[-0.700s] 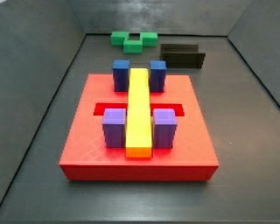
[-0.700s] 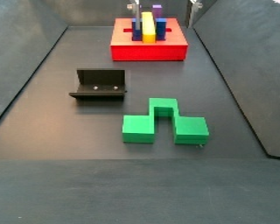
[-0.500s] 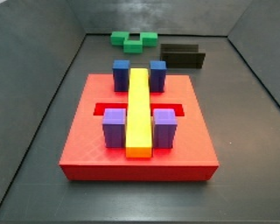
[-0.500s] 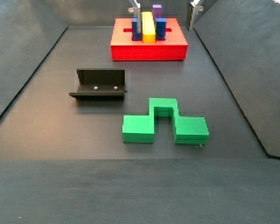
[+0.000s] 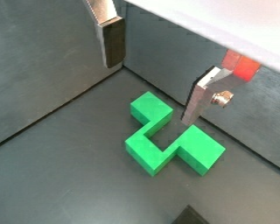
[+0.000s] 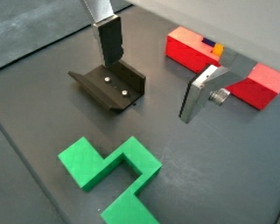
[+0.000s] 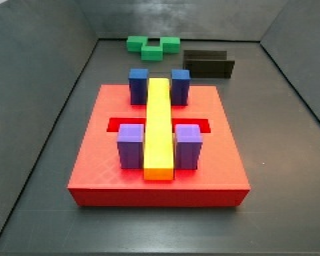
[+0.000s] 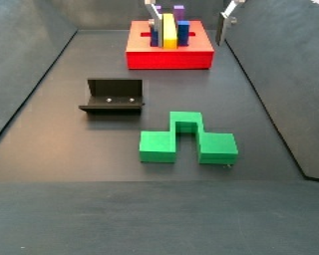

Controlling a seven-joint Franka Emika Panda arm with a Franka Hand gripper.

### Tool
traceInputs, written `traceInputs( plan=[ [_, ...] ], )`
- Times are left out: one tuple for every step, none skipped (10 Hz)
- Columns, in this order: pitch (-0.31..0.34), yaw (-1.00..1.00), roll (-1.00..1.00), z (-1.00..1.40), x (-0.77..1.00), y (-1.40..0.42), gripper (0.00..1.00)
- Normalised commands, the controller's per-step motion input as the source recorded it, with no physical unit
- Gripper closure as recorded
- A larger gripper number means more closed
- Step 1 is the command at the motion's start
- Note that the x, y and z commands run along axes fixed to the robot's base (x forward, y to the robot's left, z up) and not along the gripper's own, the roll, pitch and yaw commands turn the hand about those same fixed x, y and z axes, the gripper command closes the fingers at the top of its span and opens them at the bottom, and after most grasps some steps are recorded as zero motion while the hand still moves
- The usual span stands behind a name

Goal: Pick up the green object. Move up. Place the green object on the fixture. Regrasp the green object. Move to above the board. Insert the green object.
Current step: Pick up the green object.

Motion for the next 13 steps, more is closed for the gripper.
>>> traceInputs(
  plan=[
    [0.0,-0.09,0.14,-0.33,0.0,0.13,0.0],
    [-0.013,-0.08,0.11,-0.46,0.0,0.09,0.0],
    [-0.034,-0.06,0.1,-0.53,0.0,0.05,0.0],
    [-0.023,-0.04,0.11,-0.5,0.0,0.04,0.0],
    [-0.033,-0.03,0.11,-0.5,0.0,0.05,0.0],
    [-0.05,-0.03,0.11,-0.51,0.0,0.05,0.0],
    [-0.063,-0.03,0.1,-0.52,0.0,0.05,0.0],
    [-0.071,-0.02,0.07,-0.53,0.0,0.05,0.0],
    [-0.064,-0.01,0.06,-0.49,0.0,0.05,0.0],
    [-0.059,0.0,0.06,-0.47,0.0,0.04,0.0],
    [-0.056,0.0,0.06,-0.48,0.0,0.04,0.0],
    [-0.044,0.0,0.07,-0.5,0.0,0.03,0.0],
    [-0.051,0.0,0.06,-0.53,0.0,0.03,0.0]
  ],
)
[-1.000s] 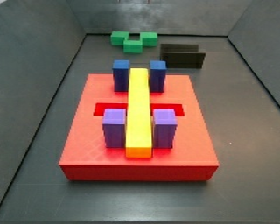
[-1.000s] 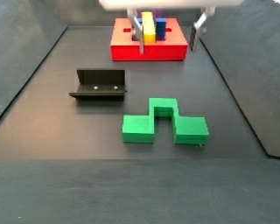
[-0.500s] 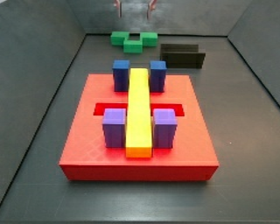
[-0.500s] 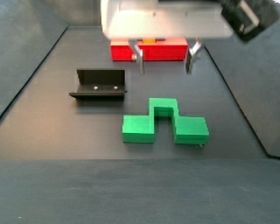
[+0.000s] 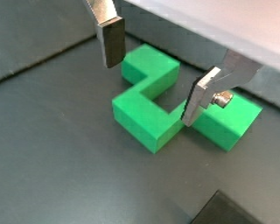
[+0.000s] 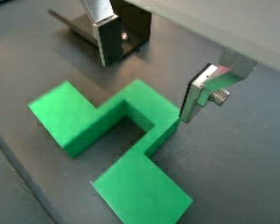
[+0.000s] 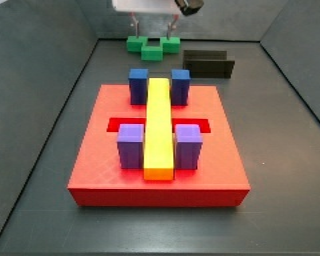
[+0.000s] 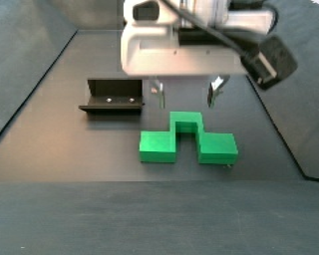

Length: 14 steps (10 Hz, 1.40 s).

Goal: Pick up the green object. Move up. Place the green object on the fixture. Regrasp the green object. Move to above the board. Insert the green object.
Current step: Pick up the green object.

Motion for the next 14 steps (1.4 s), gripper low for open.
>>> traceInputs(
  plan=[
    [-0.044,0.0,0.04,-0.55,0.01,0.03,0.0],
    [-0.046,0.0,0.03,-0.53,0.01,0.0,0.0],
    [-0.011,0.0,-0.01,-0.24,0.05,0.0,0.0],
    [0.0,0.0,0.0,-0.03,0.0,0.0,0.0],
    [0.0,0.0,0.06,-0.24,0.07,-0.07,0.0],
    [0.0,0.0,0.0,-0.24,0.08,-0.02,0.0],
    [0.0,0.0,0.0,-0.12,0.03,0.0,0.0],
    [0.0,0.0,0.0,-0.12,0.0,0.0,0.0],
    [0.0,0.0,0.0,-0.26,0.0,0.0,0.0],
    [0.0,0.0,0.0,-0.22,0.0,0.0,0.0],
    [0.0,0.0,0.0,-0.2,0.0,0.0,0.0],
    [0.0,0.0,0.0,0.0,0.0,0.0,0.0],
    [0.0,0.0,0.0,0.0,0.0,0.0,1.0],
    [0.0,0.0,0.0,0.0,0.0,0.0,1.0]
  ],
)
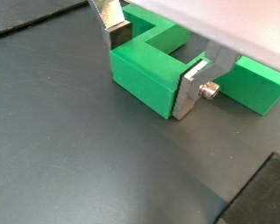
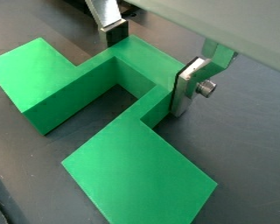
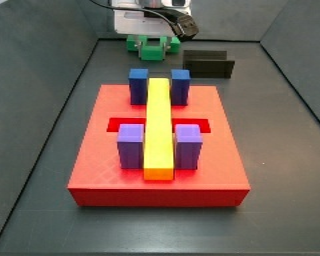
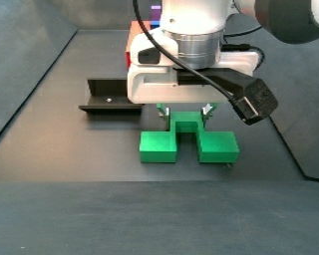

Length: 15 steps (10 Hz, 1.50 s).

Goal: Pick up the green object. Move up. Place the green object on the fixture. Regrasp the green object. Move to above the board. Insert the green object.
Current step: Pick up the green object, then move up.

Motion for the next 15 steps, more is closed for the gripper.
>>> traceInputs(
  plan=[
    [0.0,0.0,0.0,0.0,0.0,0.0,1.0],
    [0.0,0.0,0.0,0.0,0.0,0.0,1.0],
    [0.0,0.0,0.0,0.0,0.0,0.0,1.0],
    [0.0,0.0,0.0,0.0,0.0,0.0,1.0],
    [0.0,0.0,0.0,0.0,0.0,0.0,1.0],
    [0.0,0.0,0.0,0.0,0.0,0.0,1.0],
    [0.0,0.0,0.0,0.0,0.0,0.0,1.0],
    [0.0,0.0,0.0,0.0,0.0,0.0,1.0],
    [0.0,0.0,0.0,0.0,0.0,0.0,1.0],
    [0.0,0.0,0.0,0.0,0.0,0.0,1.0],
    [0.0,0.0,0.0,0.0,0.0,0.0,1.0],
    [0.0,0.0,0.0,0.0,0.0,0.0,1.0],
    [0.0,0.0,0.0,0.0,0.0,0.0,1.0],
    [0.0,0.0,0.0,0.0,0.0,0.0,1.0],
    [0.0,0.0,0.0,0.83,0.0,0.0,1.0]
  ],
)
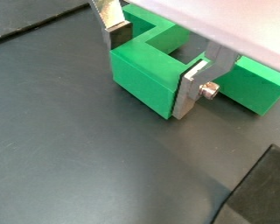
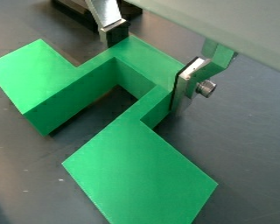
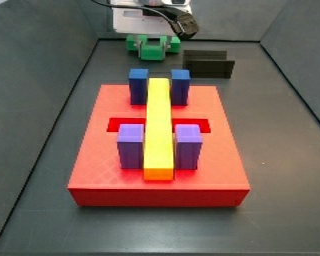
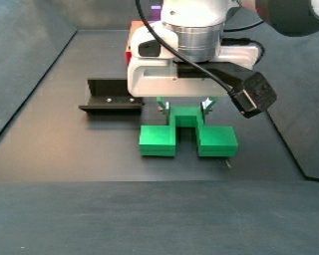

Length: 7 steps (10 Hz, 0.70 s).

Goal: Pick up the green object. Move up. Place the green object on the fixture. Regrasp the green object. Move to above the board. Insert the green object.
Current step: Move up, then place the green object on the fixture.

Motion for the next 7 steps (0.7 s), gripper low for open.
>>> traceInputs(
  plan=[
    [-0.017,0.01,0.01,0.85,0.04,0.04,1.0],
    [0.02,0.0,0.0,0.68,-0.02,0.03,1.0],
    [-0.006,0.0,0.0,0.25,-0.02,0.02,1.0],
    [0.0,0.0,0.0,0.0,-0.04,0.0,1.0],
    [0.0,-0.01,0.0,-0.01,0.02,0.0,1.0],
    [-0.426,-0.04,-0.69,0.0,0.01,0.0,1.0],
    [-0.64,-0.1,-0.94,0.01,0.0,0.0,1.0]
  ],
)
